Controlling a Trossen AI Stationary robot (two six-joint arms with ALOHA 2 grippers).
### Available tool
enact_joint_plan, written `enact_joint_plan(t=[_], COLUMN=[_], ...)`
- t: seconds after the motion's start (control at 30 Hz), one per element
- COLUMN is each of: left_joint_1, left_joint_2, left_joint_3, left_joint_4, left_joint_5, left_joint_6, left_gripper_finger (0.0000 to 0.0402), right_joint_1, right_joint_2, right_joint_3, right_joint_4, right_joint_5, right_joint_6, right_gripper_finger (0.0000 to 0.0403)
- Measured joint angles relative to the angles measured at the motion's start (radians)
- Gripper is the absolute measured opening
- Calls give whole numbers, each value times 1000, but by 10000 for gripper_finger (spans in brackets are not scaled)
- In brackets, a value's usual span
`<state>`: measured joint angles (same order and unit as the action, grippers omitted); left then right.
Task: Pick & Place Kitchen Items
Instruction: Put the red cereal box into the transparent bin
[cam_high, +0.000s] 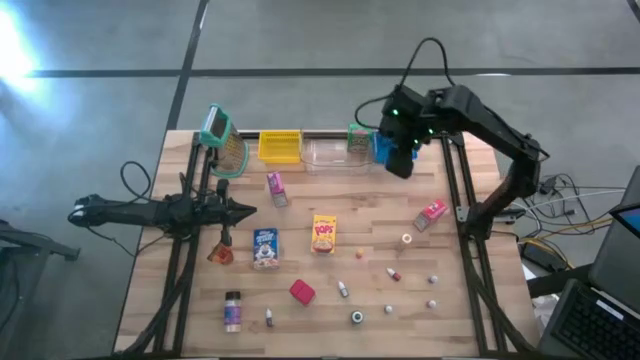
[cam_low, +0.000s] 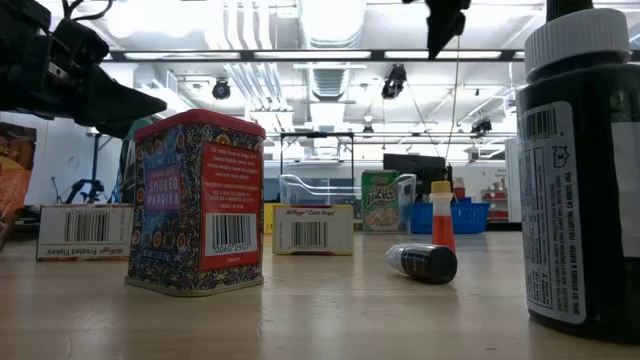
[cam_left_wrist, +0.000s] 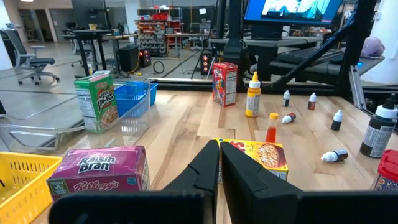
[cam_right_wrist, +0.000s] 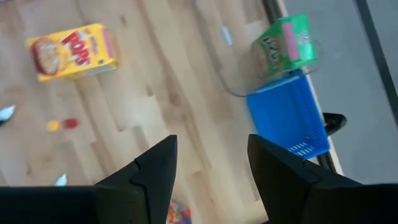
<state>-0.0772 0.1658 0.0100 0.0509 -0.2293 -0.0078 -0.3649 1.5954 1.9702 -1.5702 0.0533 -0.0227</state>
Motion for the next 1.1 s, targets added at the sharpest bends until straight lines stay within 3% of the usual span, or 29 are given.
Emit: enact_joint_plan(t=[0.27, 0.57, 1.1], left_joint_1=[0, 0, 0], left_joint_2=[0, 0, 0], left_joint_3=[0, 0, 0], left_joint_4=[0, 0, 0], left_joint_5=[0, 0, 0], left_joint_6=[0, 0, 0], left_gripper_finger=[23, 23, 23], right_joint_1=[22, 22, 24], right_joint_2=[-190, -400, -442], right_joint_3=[-248, -524, -733], right_joint_4=[-1, -2, -1], right_joint_5=[30, 4, -238], right_joint_6=[175, 686, 1401], right_gripper_finger=[184, 190, 260])
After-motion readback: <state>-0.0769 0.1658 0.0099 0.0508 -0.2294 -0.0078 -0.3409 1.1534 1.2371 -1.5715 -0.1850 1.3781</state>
